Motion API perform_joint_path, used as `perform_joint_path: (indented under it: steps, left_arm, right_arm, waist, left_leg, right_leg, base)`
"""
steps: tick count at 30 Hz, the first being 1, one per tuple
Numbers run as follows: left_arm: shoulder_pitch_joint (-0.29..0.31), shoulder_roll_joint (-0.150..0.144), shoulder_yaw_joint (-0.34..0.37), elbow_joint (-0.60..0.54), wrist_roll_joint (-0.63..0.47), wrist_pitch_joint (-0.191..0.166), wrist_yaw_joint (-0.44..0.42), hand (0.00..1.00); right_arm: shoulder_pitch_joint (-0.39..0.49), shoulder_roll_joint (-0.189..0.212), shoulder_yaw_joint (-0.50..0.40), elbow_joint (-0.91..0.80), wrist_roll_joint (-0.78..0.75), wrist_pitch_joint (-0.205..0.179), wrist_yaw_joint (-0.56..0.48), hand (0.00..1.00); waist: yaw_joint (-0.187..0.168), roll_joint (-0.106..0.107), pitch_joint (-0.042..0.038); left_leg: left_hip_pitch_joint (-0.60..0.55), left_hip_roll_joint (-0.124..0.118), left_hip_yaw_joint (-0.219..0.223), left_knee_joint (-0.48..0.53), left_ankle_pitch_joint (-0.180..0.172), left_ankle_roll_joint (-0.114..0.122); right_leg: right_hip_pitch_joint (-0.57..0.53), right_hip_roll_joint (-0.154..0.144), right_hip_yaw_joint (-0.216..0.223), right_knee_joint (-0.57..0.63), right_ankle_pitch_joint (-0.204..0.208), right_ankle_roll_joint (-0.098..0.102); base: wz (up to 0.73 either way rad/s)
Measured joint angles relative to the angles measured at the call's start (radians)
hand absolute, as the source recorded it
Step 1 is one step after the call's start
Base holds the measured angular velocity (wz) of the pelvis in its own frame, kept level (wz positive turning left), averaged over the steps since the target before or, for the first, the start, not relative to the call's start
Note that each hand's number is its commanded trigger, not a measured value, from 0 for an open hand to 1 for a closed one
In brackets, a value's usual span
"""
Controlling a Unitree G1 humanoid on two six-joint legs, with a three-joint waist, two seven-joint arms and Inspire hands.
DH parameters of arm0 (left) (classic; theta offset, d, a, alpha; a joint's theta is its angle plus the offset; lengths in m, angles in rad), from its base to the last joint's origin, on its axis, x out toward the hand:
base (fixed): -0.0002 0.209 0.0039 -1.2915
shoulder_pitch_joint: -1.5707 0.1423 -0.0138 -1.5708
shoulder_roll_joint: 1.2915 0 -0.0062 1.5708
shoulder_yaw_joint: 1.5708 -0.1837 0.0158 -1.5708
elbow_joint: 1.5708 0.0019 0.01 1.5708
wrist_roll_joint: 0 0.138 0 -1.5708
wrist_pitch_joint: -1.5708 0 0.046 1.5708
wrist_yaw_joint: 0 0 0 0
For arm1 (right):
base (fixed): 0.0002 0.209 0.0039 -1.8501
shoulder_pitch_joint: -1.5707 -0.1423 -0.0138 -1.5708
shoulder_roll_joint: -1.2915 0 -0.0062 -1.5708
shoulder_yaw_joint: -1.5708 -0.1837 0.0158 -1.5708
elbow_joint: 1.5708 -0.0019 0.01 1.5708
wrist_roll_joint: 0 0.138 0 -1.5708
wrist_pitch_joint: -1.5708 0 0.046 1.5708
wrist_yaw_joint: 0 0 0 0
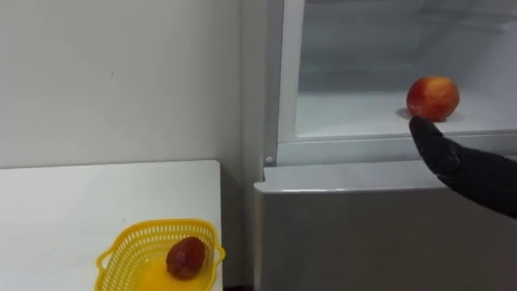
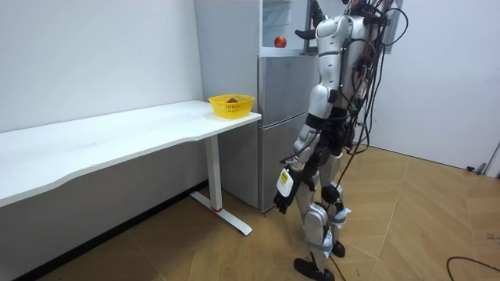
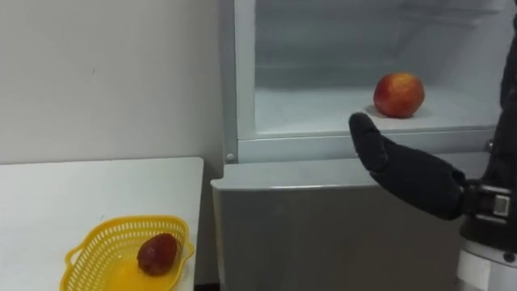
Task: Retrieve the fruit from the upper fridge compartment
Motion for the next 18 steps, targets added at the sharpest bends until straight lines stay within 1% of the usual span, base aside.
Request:
perform_joint_path:
  steps: [4, 8, 11, 12, 13, 16, 17, 18]
  left_arm:
    - [0.011, 0.002, 0.011, 0.001, -0.001, 0.0, -0.002, 0.0]
    - [0.011, 0.002, 0.023, 0.001, -0.001, 0.0, -0.01, 0.0]
    - [0.019, 0.003, 0.032, 0.002, 0.0, 0.0, -0.021, 0.0]
    - [0.023, 0.004, 0.032, 0.002, -0.001, 0.0, -0.021, 0.0]
    - [0.025, 0.005, 0.033, 0.002, -0.001, 0.0, -0.021, 0.0]
    - [0.037, 0.006, 0.05, 0.001, 0.0, 0.004, -0.023, 0.0]
    - [0.044, 0.006, 0.054, -0.001, 0.0, 0.01, -0.028, 0.0]
    - [0.046, 0.007, 0.063, -0.001, 0.0, 0.013, -0.039, 0.0]
  right_arm:
    - [-0.001, 0.0, -0.038, 0.024, 0.033, 0.025, 0.01, 0.0]
    - [-0.003, -0.006, -0.061, 0.048, 0.036, 0.026, 0.01, 0.0]
    - [-0.016, -0.046, -0.078, 0.095, 0.036, 0.037, 0.006, 0.0]
    - [-0.025, -0.064, -0.086, 0.109, 0.038, 0.047, 0.004, 0.0]
    - [-0.026, -0.075, -0.1, 0.11, 0.04, 0.06, -0.003, 0.0]
    - [-0.044, -0.086, -0.128, 0.123, 0.04, 0.074, -0.022, 0.0]
    - [-0.064, -0.099, -0.142, 0.143, 0.041, 0.079, -0.027, 0.0]
    - [-0.086, -0.123, -0.15, 0.169, 0.052, 0.084, -0.03, 0.0]
  waist:
    - [0.0, -0.001, -0.0035]
    - [0.001, -0.001, -0.0057]
    - [-0.002, -0.003, -0.0064]
    - [-0.004, -0.004, -0.0064]
    - [-0.002, -0.011, -0.0058]
    - [0.0, -0.022, -0.0079]
    - [0.0, -0.032, -0.0083]
    - [0.0, -0.04, -0.0084]
  left_leg:
    - [0.0, 0.0, -0.002, 0.004, 0.0, 0.0]
    - [0.0, 0.0, -0.005, 0.009, 0.0, 0.0]
    - [-0.001, 0.0, -0.007, 0.008, 0.0, 0.0]
    - [-0.001, -0.001, -0.008, 0.008, 0.0, 0.0]
    - [-0.001, -0.001, -0.01, 0.008, 0.0, 0.0]
    - [0.0, 0.0, -0.012, 0.008, 0.0, 0.0]
    - [0.0, 0.0, -0.012, 0.008, 0.0, 0.0]
    - [0.0, 0.0, -0.015, 0.008, 0.0, 0.0]
  right_leg:
    - [0.003, 0.0, -0.001, 0.0, 0.0, 0.0]
    - [0.006, -0.001, -0.007, 0.006, 0.001, -0.001]
    - [0.006, -0.002, -0.01, 0.008, 0.001, -0.001]
    - [0.006, -0.003, -0.011, 0.008, 0.0, -0.001]
    - [0.006, -0.003, -0.012, 0.008, 0.0, 0.0]
    - [0.008, -0.002, -0.015, 0.007, 0.0, -0.001]
    - [0.008, -0.002, -0.017, 0.007, 0.0, -0.001]
    - [0.008, -0.003, -0.019, 0.006, 0.0, -0.001]
  base:
    - [0.0]
    - [0.02]
    - [0.02]
    - [0.0]
    - [0.03]
    - [0.02]
    - [0.0]
    - [0.04]
